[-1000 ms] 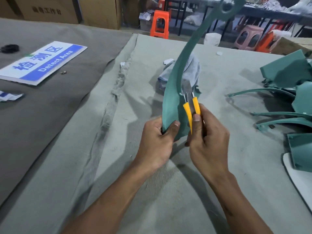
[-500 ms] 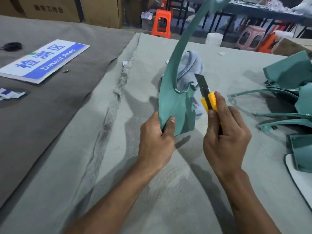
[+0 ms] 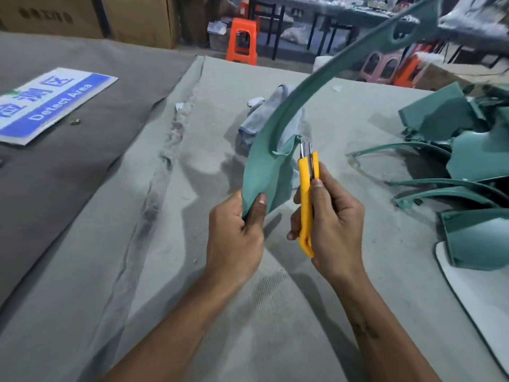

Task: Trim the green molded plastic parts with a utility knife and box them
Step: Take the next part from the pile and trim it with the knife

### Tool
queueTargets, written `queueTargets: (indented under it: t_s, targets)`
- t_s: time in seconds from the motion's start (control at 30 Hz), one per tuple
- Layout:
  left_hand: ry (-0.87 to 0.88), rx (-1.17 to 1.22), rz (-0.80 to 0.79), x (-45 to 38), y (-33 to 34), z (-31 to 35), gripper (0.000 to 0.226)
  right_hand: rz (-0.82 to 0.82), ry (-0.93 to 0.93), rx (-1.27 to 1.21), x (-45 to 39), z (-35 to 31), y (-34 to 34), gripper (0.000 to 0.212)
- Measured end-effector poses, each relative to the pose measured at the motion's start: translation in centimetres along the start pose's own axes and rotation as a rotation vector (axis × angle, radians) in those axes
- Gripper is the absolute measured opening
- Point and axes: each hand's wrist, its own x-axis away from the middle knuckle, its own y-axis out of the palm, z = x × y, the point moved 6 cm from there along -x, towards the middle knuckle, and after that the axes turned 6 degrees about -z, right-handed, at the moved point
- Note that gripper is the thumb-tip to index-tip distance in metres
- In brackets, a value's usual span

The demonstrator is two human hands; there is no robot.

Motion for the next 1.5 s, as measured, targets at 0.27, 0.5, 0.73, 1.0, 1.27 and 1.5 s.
queueTargets:
  t_s: [0.27, 0.5, 0.73, 1.0, 1.27, 1.5]
  targets:
    - [0.002, -0.018, -0.008, -0.2, 0.0, -0.3, 0.025, 0.012, 0.008, 0.053, 0.0, 0.4, -0.3, 0.041]
    - [0.050, -0.054, -0.007, 0.1, 0.0, -0.4, 0.029, 0.007, -0.042, 0.073, 0.8, -0.1, 0.5, 0.040]
    - [0.015, -0.058, -0.017, -0.1, 0.0, -0.6, 0.021, 0.009, 0.005, -0.021, 0.7, -0.1, 1.1, 0.037]
    - [0.029, -0.071, -0.027, -0.3, -0.2, -0.7, 0.022, 0.014, -0.010, 0.077, 0.6, 0.5, 0.5, 0.038]
    - [0.009, 0.000, -0.007, -0.2, -0.3, -0.6, 0.030, 0.155, -0.185, 0.442, 0.4, -0.5, -0.7, 0.041]
    - [0.040, 0.097, 0.041, -0.4, -0.5, -0.7, 0.016, 0.146, -0.141, 0.349, 0.2, -0.4, -0.9, 0.041]
